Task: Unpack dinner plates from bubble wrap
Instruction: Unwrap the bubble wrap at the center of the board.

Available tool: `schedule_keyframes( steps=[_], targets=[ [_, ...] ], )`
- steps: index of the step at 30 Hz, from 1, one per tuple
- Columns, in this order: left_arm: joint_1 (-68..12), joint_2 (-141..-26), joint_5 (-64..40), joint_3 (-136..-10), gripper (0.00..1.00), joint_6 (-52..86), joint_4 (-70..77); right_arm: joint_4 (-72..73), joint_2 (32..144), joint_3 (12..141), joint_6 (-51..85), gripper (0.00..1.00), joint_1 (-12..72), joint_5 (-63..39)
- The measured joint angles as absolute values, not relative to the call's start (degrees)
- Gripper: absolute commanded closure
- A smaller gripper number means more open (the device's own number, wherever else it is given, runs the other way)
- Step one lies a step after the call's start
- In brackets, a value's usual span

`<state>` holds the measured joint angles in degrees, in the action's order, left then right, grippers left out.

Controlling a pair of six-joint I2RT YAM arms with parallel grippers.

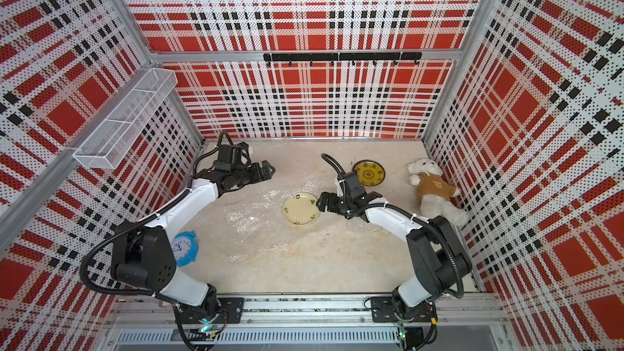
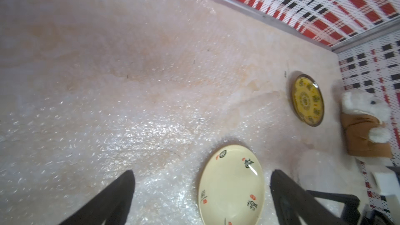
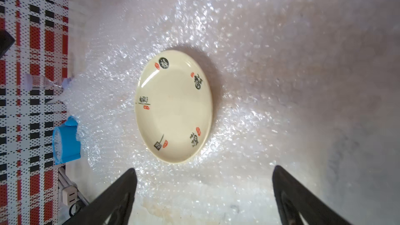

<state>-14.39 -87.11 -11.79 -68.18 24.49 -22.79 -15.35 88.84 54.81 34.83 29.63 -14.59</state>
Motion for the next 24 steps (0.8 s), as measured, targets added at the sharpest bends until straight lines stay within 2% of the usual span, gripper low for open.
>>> schedule_keyframes(
  steps=[9, 17, 24],
  targets=[
    [-25.63, -80.36, -3.11, -61.6, 0.01, 27.24, -24.12, -19.05, 92.05, 65.84, 31.14, 0.02, 24.75, -17.67],
    [-25.54, -78.59, -2.96, -50.94, 0.01, 30.98, -21.04, -19.14, 102.1, 71.5, 29.78, 0.02, 22.52, -21.04],
    [-21.15, -78.63, -6.72, -46.22, 0.01, 32.49, -18.39, -19.09, 100.82, 66.89, 30.04, 0.02, 22.52, -21.67]
  ],
)
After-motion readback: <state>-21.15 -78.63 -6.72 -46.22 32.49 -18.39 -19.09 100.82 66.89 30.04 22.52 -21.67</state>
